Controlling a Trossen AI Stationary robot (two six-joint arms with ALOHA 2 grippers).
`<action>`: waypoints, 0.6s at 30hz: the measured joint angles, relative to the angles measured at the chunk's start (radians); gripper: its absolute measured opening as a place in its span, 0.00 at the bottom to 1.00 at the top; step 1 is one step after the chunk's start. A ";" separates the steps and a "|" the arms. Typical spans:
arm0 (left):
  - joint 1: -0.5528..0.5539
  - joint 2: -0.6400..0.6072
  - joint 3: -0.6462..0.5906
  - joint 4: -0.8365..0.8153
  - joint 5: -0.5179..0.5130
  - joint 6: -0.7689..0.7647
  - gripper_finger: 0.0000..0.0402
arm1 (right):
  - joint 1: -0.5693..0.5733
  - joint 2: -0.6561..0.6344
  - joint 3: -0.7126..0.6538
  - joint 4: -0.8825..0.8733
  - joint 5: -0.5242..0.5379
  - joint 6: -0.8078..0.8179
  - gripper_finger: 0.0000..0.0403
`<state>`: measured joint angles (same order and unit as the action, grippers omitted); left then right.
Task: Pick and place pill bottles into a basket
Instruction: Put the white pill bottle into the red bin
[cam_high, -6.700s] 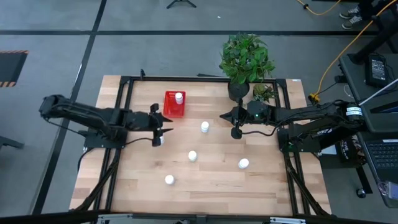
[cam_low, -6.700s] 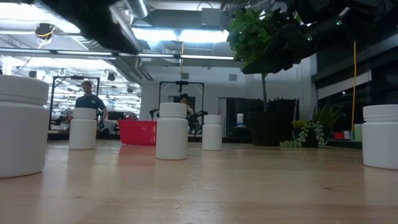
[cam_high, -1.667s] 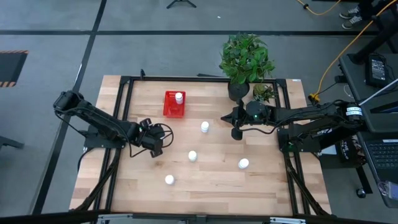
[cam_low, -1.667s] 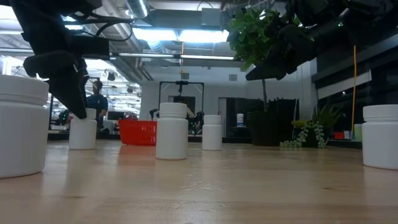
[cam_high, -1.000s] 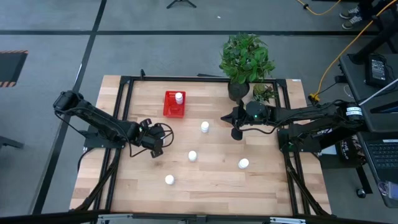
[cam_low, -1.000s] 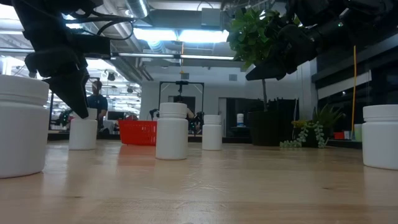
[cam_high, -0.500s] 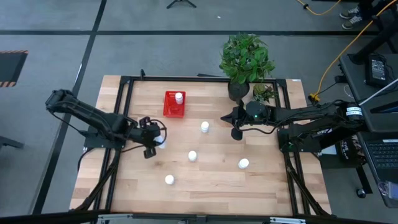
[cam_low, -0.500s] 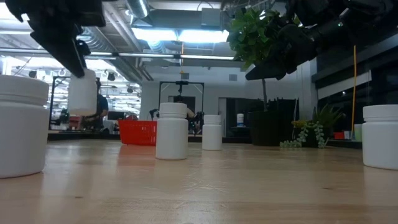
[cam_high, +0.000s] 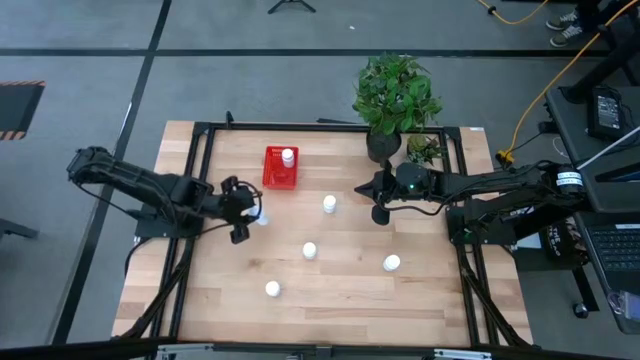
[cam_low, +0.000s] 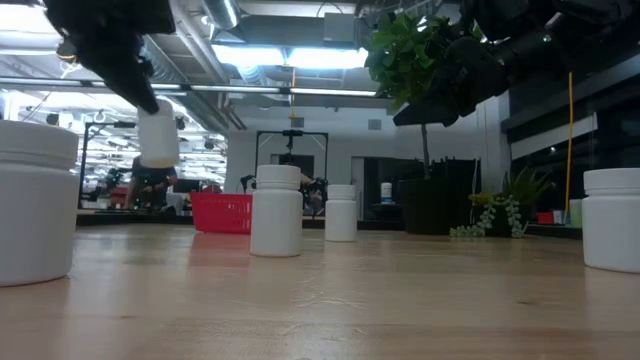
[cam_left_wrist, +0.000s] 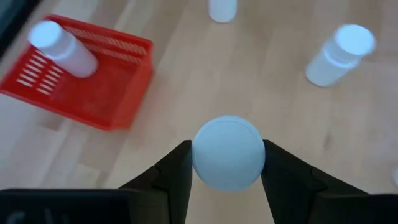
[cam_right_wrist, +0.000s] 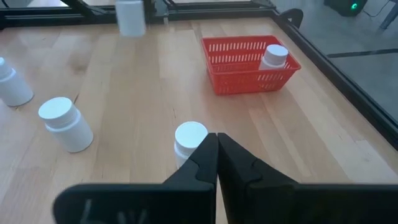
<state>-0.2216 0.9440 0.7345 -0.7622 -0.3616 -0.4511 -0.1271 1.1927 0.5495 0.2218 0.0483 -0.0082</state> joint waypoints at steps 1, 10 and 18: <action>0.021 0.001 0.000 0.008 0.002 0.022 0.39 | 0.000 0.000 0.000 0.000 0.000 0.000 0.03; 0.237 0.036 0.000 0.122 0.121 0.265 0.39 | 0.000 0.000 0.000 0.000 0.001 -0.023 0.03; 0.428 0.118 0.000 0.221 0.222 0.449 0.39 | 0.000 0.000 0.000 0.007 0.001 -0.027 0.03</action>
<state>0.2068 1.0623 0.7345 -0.5409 -0.1392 -0.0017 -0.1269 1.1927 0.5495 0.2287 0.0490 -0.0353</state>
